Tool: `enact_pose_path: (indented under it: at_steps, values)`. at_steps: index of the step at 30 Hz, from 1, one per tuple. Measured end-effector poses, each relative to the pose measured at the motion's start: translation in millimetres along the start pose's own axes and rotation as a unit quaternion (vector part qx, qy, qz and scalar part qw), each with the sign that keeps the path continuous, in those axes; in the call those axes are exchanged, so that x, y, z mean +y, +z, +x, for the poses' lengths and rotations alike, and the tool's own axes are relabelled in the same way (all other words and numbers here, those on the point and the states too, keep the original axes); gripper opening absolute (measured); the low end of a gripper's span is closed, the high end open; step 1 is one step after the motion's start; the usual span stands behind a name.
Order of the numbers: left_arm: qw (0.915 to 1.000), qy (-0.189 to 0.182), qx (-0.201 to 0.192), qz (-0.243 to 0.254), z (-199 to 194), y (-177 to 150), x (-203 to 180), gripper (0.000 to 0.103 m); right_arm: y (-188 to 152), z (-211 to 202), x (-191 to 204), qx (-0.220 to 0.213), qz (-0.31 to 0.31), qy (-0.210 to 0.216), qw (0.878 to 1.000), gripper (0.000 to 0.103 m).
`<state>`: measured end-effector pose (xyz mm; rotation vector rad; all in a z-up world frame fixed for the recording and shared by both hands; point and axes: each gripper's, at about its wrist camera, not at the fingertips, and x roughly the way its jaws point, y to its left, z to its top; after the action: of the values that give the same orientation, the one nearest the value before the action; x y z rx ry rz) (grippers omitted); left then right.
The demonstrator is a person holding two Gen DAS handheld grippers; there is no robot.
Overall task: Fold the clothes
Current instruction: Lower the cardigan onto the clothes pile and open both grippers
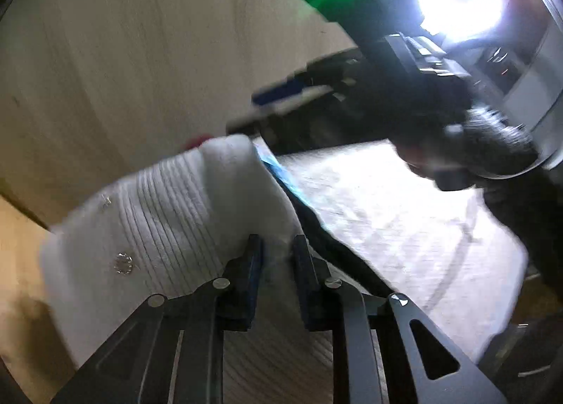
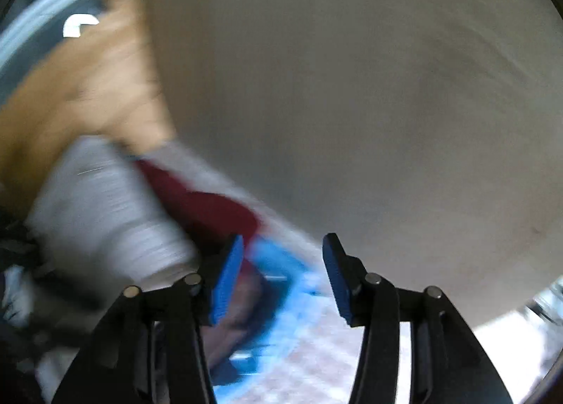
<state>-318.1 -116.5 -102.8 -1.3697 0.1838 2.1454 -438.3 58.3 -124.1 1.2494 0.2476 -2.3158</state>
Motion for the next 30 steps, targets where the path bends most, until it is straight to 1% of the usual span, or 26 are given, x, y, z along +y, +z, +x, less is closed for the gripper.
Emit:
enact_pose_path:
  at_steps: [2, 4, 5, 6, 7, 8, 10, 11, 13, 15, 16, 17, 18, 19, 20, 22, 23, 25, 27, 29, 30]
  values:
    - [0.9998, 0.0, -0.015, -0.014, -13.7, -3.6, 4.6, 0.021, -7.1, -13.6, -17.5, 0.005, 0.047, 0.042, 0.998, 0.046]
    - [0.9986, 0.001, -0.041, -0.035, -38.3, -8.1, 13.5, 0.02, -14.2, -46.7, -16.1, -0.034, 0.05, 0.045, 0.997, 0.046]
    - [0.9977, 0.007, -0.055, -0.038, -52.1, -11.8, 17.5, 0.02, -16.9, -61.1, -11.1, -0.049, 0.051, 0.057, 0.996, 0.046]
    - [0.9967, 0.014, -0.069, -0.041, -66.2, -15.6, 21.3, 0.024, -19.5, -75.3, -5.7, -0.064, 0.053, 0.07, 0.994, 0.046]
    - [0.9954, 0.032, -0.081, -0.039, -79.1, -20.8, 25.3, 0.031, -20.4, -85.1, 4.4, -0.074, 0.049, 0.088, 0.992, 0.046]
    - [0.9935, 0.059, -0.09, -0.038, -90.8, -27.5, 32.3, 0.032, -20.0, -88.8, 16.3, -0.077, 0.037, 0.094, 0.992, 0.046]
    - [0.991, 0.082, -0.092, -0.053, -100.4, -37.7, 49.7, 0.029, -19.2, -95.3, 40.3, -0.083, 0.015, 0.107, 0.991, 0.046]
    - [0.9897, 0.09, -0.09, -0.066, -102.1, -42.0, 60.2, 0.029, -16.7, -89.6, 53.4, -0.076, 0.003, 0.115, 0.99, 0.045]
    - [0.9859, 0.11, -0.088, -0.09, -99.1, -47.9, 82.6, 0.029, -15.9, -80.6, 71.1, -0.054, -0.021, 0.114, 0.992, 0.045]
    - [0.9842, 0.116, -0.077, -0.109, -85.3, -46.3, 102.5, 0.028, -13.9, -62.0, 79.5, -0.035, -0.04, 0.081, 0.995, 0.045]
    - [0.9845, 0.116, -0.068, -0.113, -72.7, -40.0, 109.8, 0.031, -12.3, -50.8, 80.3, -0.027, -0.052, 0.058, 0.997, 0.045]
    - [0.9849, 0.115, -0.058, -0.115, -59.1, -32.8, 116.6, 0.034, -10.5, -38.9, 78.2, -0.021, -0.064, 0.039, 0.997, 0.048]
    - [0.9852, 0.108, -0.049, -0.124, -47.2, -30.9, 127.4, 0.036, -8.5, -28.7, 71.8, -0.015, -0.059, 0.041, 0.997, 0.053]
    - [0.9851, 0.101, -0.039, -0.133, -35.5, -30.0, 138.8, 0.036, -6.3, -19.0, 65.2, -0.009, -0.052, 0.043, 0.998, 0.053]
    - [0.9845, 0.092, -0.043, -0.143, -33.1, -30.1, 145.1, 0.036, -2.4, -16.0, 56.2, -0.002, -0.028, 0.063, 0.998, 0.053]
    - [0.9839, 0.089, -0.054, -0.145, -36.8, -23.0, 132.6, 0.035, 2.6, -21.5, 54.1, -0.01, -0.027, 0.062, 0.998, 0.053]
    - [0.9836, 0.09, -0.06, -0.144, -41.1, -17.6, 124.1, 0.035, 0.9, -27.6, 56.4, -0.01, -0.034, 0.052, 0.998, 0.053]
    - [0.983, 0.094, -0.077, -0.138, -58.6, -19.7, 113.5, 0.033, 0.5, -43.5, 63.3, -0.015, -0.041, 0.039, 0.998, 0.053]
    - [0.9822, 0.1, -0.091, -0.131, -75.7, -22.0, 103.6, 0.033, -3.4, -65.6, 71.9, -0.024, -0.052, 0.027, 0.998, 0.053]
    - [0.9808, 0.098, -0.102, -0.134, -90.6, -36.8, 91.6, 0.034, -12.3, -88.0, 86.1, -0.033, -0.065, 0.024, 0.997, 0.055]
    - [0.9806, 0.09, -0.106, -0.138, -96.2, -47.8, 82.9, 0.034, -20.3, -99.8, 91.9, -0.039, -0.065, 0.025, 0.997, 0.055]
